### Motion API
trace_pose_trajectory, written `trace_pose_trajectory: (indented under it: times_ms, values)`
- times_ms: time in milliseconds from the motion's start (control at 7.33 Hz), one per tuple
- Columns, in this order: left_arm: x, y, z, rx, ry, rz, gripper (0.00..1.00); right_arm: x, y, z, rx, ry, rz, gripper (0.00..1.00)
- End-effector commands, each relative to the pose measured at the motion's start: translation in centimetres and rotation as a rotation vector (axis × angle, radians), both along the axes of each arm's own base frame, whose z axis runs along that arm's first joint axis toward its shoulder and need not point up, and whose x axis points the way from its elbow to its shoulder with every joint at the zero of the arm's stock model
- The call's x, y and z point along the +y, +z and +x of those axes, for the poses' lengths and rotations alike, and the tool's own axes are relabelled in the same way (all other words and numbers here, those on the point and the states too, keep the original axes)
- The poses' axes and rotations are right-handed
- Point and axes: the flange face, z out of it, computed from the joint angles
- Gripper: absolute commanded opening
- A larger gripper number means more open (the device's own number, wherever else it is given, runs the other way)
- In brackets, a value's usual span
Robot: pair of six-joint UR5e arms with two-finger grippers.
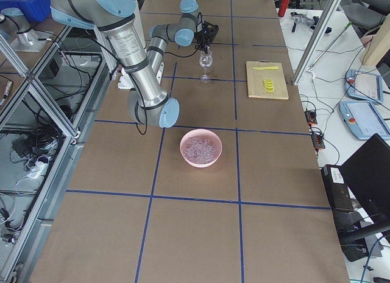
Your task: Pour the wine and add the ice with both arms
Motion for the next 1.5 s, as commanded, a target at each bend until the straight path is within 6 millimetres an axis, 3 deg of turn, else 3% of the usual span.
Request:
trace_pose_trajectory:
  times_ms: [0,136,409,545,682,1091,1364]
  values:
    - [0.0,-0.1,-0.1,0.002,-0.001,0.000,1.00,0.1,-0.3,-0.7,0.001,-0.001,0.002,0.39]
    - [0.0,-0.1,-0.1,0.004,-0.003,0.000,1.00,0.0,-0.2,-0.7,0.005,0.001,0.000,0.99]
    - [0.1,-0.3,-0.1,0.005,-0.005,0.001,1.00,0.0,0.3,-0.5,0.012,0.000,-0.001,1.00]
    - [0.0,-0.3,-0.1,0.005,-0.008,0.000,1.00,-1.2,1.5,1.6,0.018,0.022,-0.004,1.00]
    - [-0.1,-0.5,0.0,0.006,-0.008,0.001,1.00,-1.9,4.9,5.3,0.035,0.013,-0.040,1.00]
    - [0.1,-2.2,0.4,0.077,-0.032,-0.010,1.00,-6.8,13.6,14.3,0.150,-0.070,-0.017,1.00]
    - [0.1,-3.2,0.5,0.093,-0.074,-0.029,1.00,-9.0,21.1,20.9,0.284,-0.175,0.095,1.00]
